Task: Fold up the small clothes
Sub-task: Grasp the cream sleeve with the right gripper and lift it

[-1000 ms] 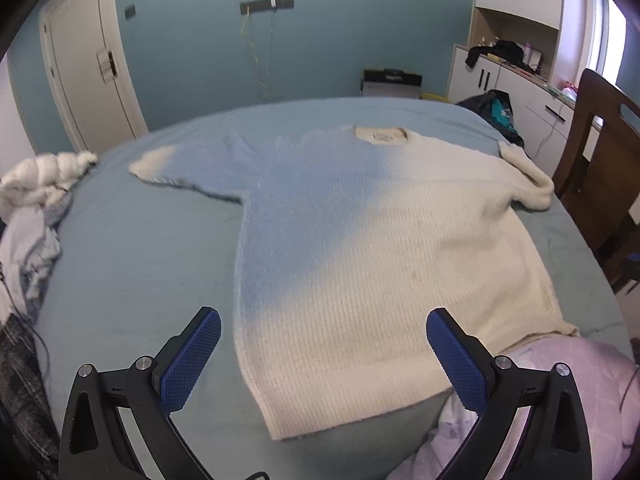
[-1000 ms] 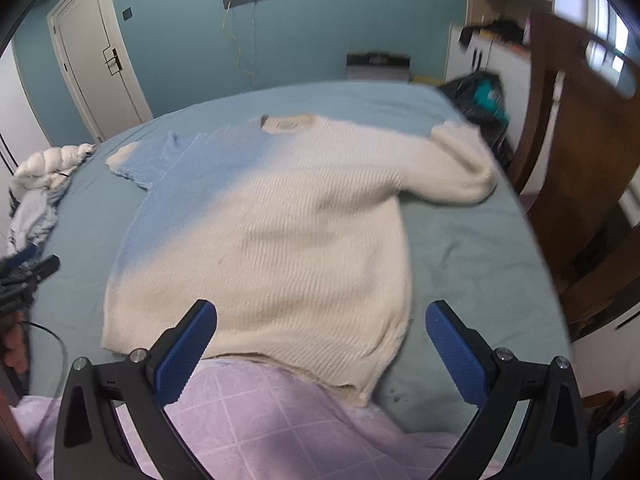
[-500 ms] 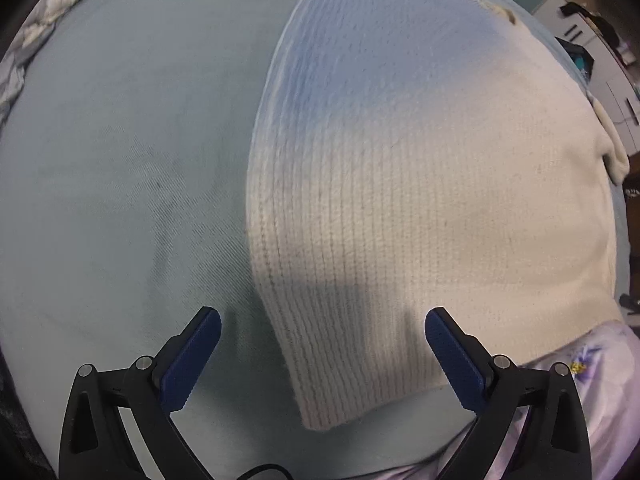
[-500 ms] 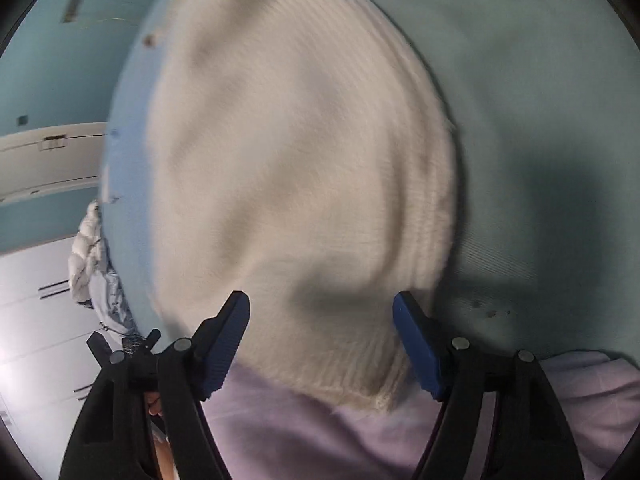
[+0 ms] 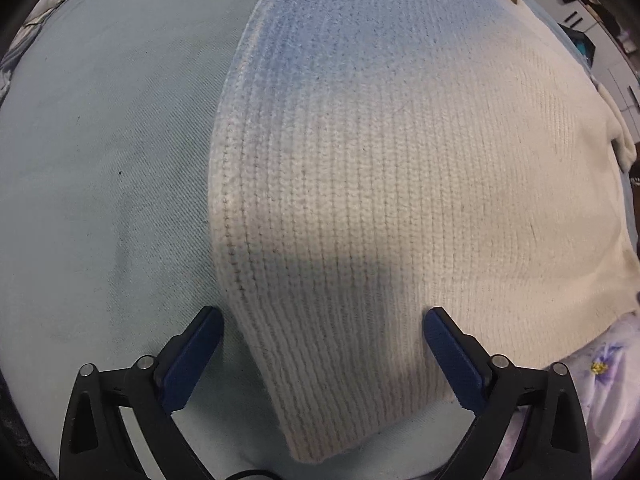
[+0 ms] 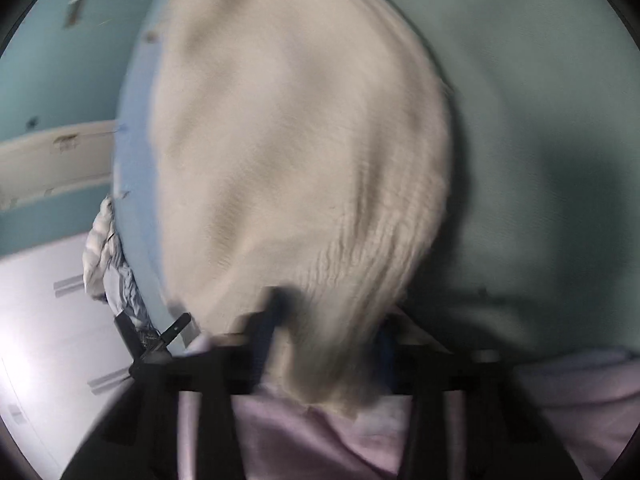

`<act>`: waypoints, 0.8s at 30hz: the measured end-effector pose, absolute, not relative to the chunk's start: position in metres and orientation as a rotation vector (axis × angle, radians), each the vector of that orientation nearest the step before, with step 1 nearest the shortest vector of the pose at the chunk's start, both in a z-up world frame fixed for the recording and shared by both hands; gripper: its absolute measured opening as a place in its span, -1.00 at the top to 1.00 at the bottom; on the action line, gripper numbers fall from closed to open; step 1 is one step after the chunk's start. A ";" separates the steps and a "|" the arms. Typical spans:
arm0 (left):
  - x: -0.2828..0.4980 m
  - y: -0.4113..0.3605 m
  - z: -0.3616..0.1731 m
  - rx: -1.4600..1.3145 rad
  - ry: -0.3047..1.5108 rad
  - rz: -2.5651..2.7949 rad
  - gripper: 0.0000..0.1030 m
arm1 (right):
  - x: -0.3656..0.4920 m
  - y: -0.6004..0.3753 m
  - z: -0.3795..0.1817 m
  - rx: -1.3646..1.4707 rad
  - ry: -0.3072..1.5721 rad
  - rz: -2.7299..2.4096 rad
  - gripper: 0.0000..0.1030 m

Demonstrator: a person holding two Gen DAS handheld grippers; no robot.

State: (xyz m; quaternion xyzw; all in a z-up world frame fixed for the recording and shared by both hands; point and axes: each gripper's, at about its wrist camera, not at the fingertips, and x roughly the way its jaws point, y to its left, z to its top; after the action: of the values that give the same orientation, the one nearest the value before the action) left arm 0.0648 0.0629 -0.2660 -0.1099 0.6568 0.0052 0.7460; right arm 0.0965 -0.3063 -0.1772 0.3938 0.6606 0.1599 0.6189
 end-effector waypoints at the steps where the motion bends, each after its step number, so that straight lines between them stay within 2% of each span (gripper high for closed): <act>1: 0.060 0.071 -0.255 -0.227 1.440 0.029 -0.59 | 0.097 -0.310 -0.166 0.914 1.469 0.377 0.85; 2: 0.058 0.073 -0.251 -0.222 1.425 0.028 -0.20 | 0.097 -0.311 -0.156 0.900 1.438 0.390 0.85; 3: 0.051 0.084 -0.231 -0.214 1.436 0.024 0.04 | 0.096 -0.311 -0.145 0.881 1.416 0.406 0.86; 4: 0.048 0.084 -0.225 -0.217 1.432 0.008 0.54 | 0.092 -0.312 -0.138 0.879 1.401 0.418 0.86; 5: 0.045 0.084 -0.221 -0.218 1.433 -0.002 0.82 | 0.088 -0.313 -0.129 0.877 1.385 0.433 0.86; 10: 0.017 0.084 -0.189 -0.256 1.376 -0.070 0.87 | 0.061 -0.326 -0.081 0.810 1.328 0.490 0.88; 13: 0.003 0.088 -0.180 -0.264 1.379 -0.092 0.87 | 0.061 -0.342 -0.089 0.761 1.344 0.450 0.88; 17: 0.000 0.094 -0.197 -0.261 1.444 -0.070 0.84 | 0.074 -0.341 -0.153 0.788 1.428 0.397 0.84; 19: -0.005 0.091 -0.198 -0.254 1.475 -0.027 0.83 | 0.082 -0.340 -0.169 0.763 1.528 0.371 0.69; 20: -0.004 0.093 -0.195 -0.276 1.473 -0.034 0.83 | 0.085 -0.342 -0.168 0.746 1.575 0.334 0.46; 21: -0.002 0.096 -0.189 -0.312 1.458 -0.049 0.83 | 0.093 -0.348 -0.166 0.730 1.593 0.303 0.36; 22: 0.001 0.101 -0.180 -0.352 1.435 -0.060 0.81 | 0.103 -0.359 -0.157 0.725 1.559 0.286 0.36; 23: 0.004 0.105 -0.173 -0.382 1.415 -0.060 0.77 | 0.111 -0.371 -0.145 0.720 1.520 0.268 0.22; 24: 0.008 0.110 -0.161 -0.416 1.384 -0.054 0.73 | 0.127 -0.388 -0.132 0.717 1.463 0.221 -0.07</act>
State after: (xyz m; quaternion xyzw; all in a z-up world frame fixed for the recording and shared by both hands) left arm 0.0083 0.1098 -0.1614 -0.1902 0.6333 -0.0247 0.7498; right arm 0.1267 -0.3878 -0.1318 0.3194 0.6517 0.0986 0.6808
